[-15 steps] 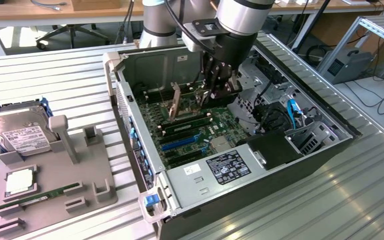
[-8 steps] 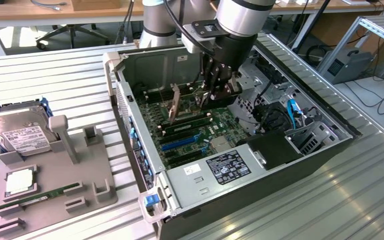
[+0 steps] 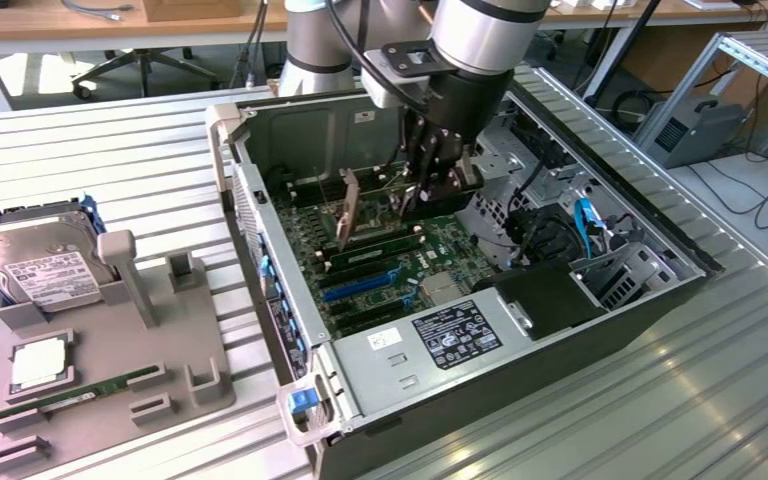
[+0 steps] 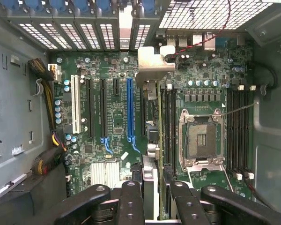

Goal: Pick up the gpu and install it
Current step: 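Insert the gpu into the slot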

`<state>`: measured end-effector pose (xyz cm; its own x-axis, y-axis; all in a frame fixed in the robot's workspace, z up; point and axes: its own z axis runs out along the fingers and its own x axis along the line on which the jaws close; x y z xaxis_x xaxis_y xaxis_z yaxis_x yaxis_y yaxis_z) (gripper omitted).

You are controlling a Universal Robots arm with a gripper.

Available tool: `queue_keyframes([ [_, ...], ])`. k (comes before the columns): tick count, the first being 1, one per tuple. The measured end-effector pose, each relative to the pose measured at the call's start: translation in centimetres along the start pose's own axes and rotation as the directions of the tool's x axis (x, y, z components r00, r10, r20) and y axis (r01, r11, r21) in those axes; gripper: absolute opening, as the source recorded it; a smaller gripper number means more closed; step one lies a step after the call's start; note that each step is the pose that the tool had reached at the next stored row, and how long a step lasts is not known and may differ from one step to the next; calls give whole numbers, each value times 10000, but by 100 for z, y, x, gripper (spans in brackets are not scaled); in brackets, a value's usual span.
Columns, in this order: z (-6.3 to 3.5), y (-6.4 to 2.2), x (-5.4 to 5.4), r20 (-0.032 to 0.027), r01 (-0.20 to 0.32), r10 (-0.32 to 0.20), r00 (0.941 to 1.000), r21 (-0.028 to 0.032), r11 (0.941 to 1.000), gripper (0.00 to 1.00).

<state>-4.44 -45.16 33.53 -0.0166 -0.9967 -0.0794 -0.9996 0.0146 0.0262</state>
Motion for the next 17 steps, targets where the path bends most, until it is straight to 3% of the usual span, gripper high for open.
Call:
queue_keyframes([
  [17, 5, 42, 2, -13, 15, -15, 10000, -1, 10000, 27],
])
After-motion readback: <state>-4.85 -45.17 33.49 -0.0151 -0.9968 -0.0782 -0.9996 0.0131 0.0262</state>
